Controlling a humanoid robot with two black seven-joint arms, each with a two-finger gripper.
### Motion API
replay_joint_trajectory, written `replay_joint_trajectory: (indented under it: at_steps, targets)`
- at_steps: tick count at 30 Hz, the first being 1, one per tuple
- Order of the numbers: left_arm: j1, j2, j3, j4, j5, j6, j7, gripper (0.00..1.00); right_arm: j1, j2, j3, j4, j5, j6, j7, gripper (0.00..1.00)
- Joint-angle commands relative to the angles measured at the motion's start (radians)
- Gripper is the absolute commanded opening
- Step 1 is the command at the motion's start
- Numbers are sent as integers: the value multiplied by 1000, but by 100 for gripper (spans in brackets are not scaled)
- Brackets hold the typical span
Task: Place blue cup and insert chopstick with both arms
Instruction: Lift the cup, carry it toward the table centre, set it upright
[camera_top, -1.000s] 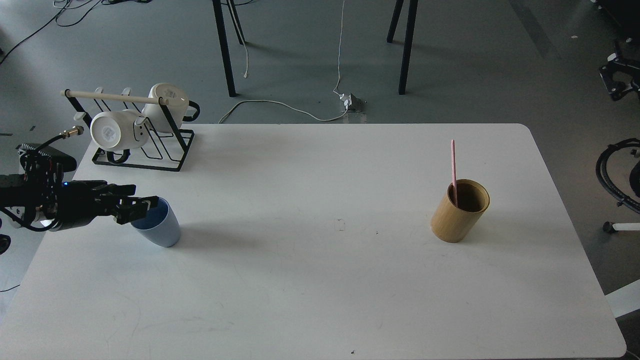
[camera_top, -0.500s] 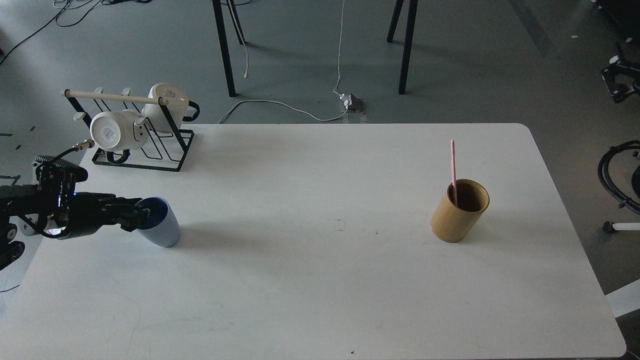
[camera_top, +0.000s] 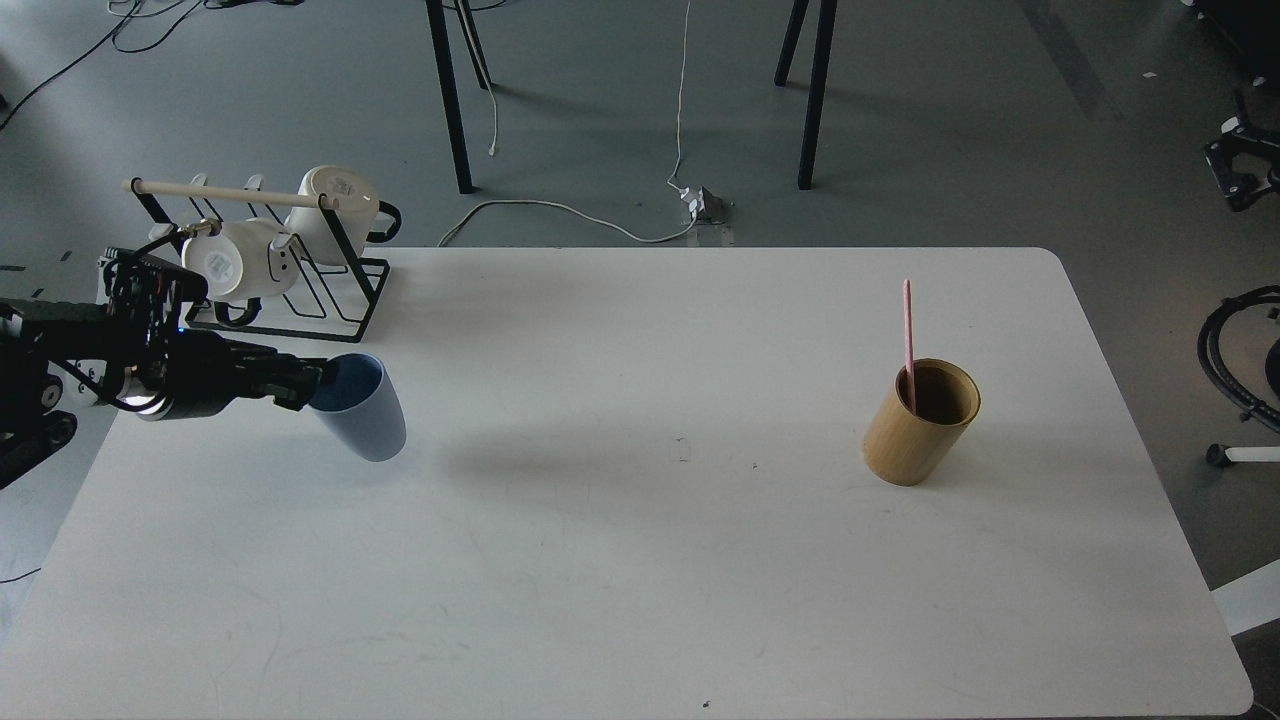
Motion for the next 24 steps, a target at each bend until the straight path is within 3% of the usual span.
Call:
replay_joint_trajectory:
  at_steps: [1, 10, 14, 24]
  targets:
    - [-112, -84, 3, -47, 45, -88, 0, 0, 28, -21, -4, 2, -3, 0, -1, 100]
    - [-175, -391, 12, -78, 235, -105, 70, 0, 85, -96, -25, 2, -5, 0, -1, 100]
    - [-180, -499, 84, -75, 295, -105, 96, 0, 79, -114, -25, 2, -5, 0, -3, 100]
    - [-162, -726, 145, 34, 341, -105, 163, 1, 73, -115, -27, 5, -5, 0, -3, 100]
